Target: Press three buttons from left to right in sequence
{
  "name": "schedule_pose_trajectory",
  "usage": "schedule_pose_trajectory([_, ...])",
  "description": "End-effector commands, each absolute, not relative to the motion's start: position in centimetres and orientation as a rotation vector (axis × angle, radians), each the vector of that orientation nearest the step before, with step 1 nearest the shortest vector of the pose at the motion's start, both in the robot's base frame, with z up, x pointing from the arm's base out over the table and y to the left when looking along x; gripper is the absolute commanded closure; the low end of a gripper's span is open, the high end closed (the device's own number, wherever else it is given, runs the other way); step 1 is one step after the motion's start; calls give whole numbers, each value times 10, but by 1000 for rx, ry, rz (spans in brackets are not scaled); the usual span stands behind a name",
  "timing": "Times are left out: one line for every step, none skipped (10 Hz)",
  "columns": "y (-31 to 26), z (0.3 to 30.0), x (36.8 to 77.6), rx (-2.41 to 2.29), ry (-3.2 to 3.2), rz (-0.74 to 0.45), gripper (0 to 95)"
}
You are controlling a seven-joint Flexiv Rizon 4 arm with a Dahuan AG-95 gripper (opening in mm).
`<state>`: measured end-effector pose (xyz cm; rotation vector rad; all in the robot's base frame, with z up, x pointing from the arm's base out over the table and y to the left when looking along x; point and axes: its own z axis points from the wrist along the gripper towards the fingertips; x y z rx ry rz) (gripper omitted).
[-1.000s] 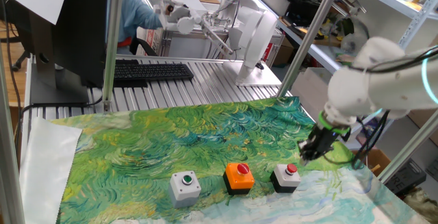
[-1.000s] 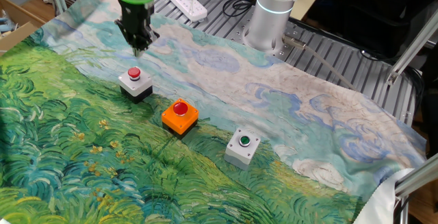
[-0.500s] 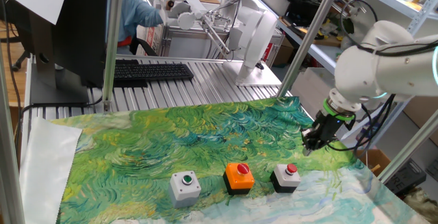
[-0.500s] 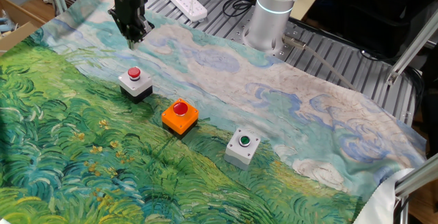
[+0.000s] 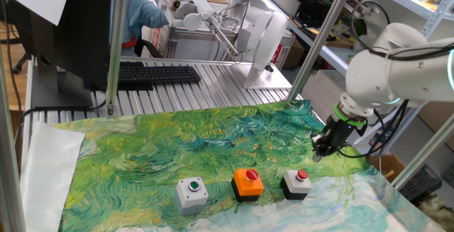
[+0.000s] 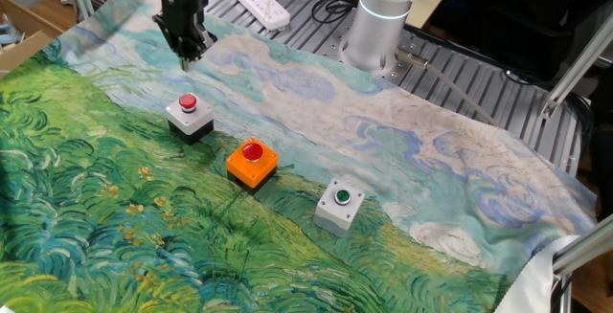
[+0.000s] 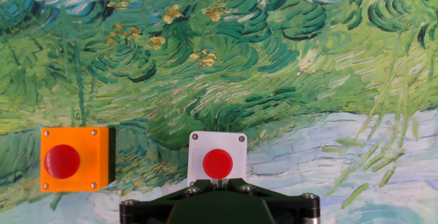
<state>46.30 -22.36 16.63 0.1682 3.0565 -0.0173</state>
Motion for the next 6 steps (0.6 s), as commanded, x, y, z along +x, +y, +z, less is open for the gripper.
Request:
schedule_pose_trajectory([-223,166,463,167,3054,-17,950])
schedule_pose_trajectory([-222,164,463,178,3051,-19,950])
schedule_pose_trajectory([-221,163,464,178,3051,-18,950])
schedule_pose_trajectory([-221,162,464,177,3052,-17,950])
schedule_pose_trajectory([-221,162,464,174,3052,-18,950])
schedule_pose_trajectory([-221,163,464,175,3052,-16,950])
